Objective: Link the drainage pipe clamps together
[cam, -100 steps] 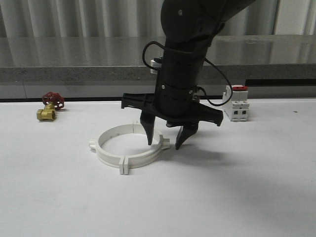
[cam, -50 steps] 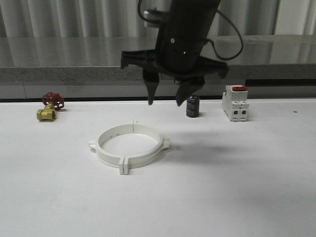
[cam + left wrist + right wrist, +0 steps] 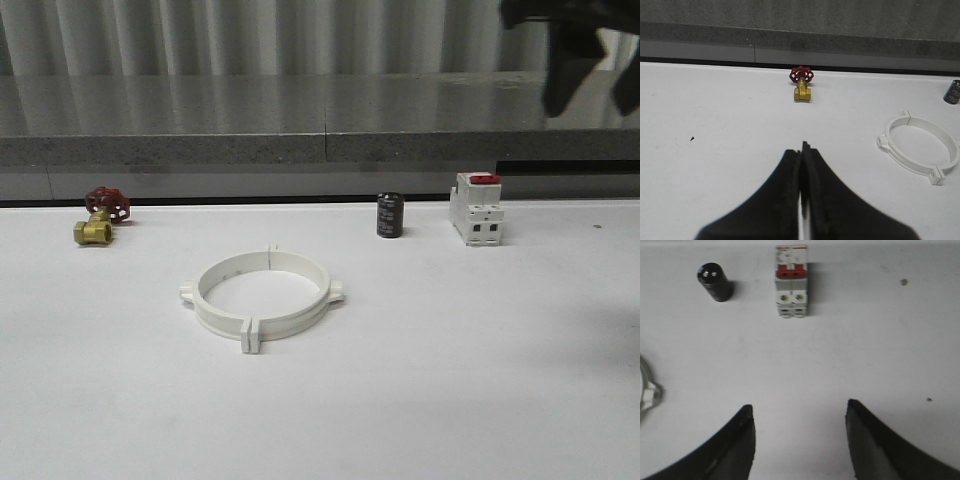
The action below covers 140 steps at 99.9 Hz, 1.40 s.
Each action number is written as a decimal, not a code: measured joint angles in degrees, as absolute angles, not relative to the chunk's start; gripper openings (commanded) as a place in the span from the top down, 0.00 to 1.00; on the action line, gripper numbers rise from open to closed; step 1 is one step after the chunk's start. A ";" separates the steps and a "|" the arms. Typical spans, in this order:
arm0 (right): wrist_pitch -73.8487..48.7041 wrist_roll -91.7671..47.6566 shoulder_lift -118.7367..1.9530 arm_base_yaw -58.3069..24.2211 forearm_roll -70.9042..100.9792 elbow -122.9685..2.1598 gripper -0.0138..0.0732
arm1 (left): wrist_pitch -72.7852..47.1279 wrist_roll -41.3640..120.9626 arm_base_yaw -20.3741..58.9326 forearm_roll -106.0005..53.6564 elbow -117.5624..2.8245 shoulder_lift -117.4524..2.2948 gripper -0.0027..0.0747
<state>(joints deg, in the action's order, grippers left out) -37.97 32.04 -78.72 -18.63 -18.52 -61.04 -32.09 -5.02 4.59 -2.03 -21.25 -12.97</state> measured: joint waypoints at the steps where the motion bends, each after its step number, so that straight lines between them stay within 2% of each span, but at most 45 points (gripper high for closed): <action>1: -37.97 31.89 -77.60 -18.28 -18.52 -60.60 0.36 | -32.09 -5.02 4.59 -2.03 -21.25 -12.97 0.99; 38: -39.22 29.79 -49.33 -16.20 -18.52 -40.36 0.38 | -32.09 -5.02 4.59 -2.03 -21.25 -12.97 0.99; 45: -40.45 29.55 -44.70 -16.20 -18.52 -37.82 0.47 | -32.09 -5.02 4.59 -2.03 -21.25 -12.97 0.99; 59: -42.37 29.53 -36.79 -16.20 -18.68 -34.57 0.81 | -32.09 -5.02 4.59 -2.03 -21.25 -12.97 0.99; 60: -42.52 29.53 -36.47 -16.20 -18.66 -34.36 0.86 | -32.09 -5.02 4.59 -2.03 -21.25 -12.97 0.99; 64: -42.80 29.53 -34.79 -16.20 -19.09 -33.91 0.92 | -32.09 -5.02 4.59 -2.03 -21.25 -12.97 0.99; 83: -43.21 29.39 -31.37 -16.20 -20.42 -33.38 0.92 | -32.09 -5.02 4.59 -2.03 -21.25 -12.97 0.99; 140: -43.21 29.39 -31.37 -16.20 -20.61 -33.35 0.92 | -32.09 -5.02 4.59 -2.03 -21.25 -12.97 0.99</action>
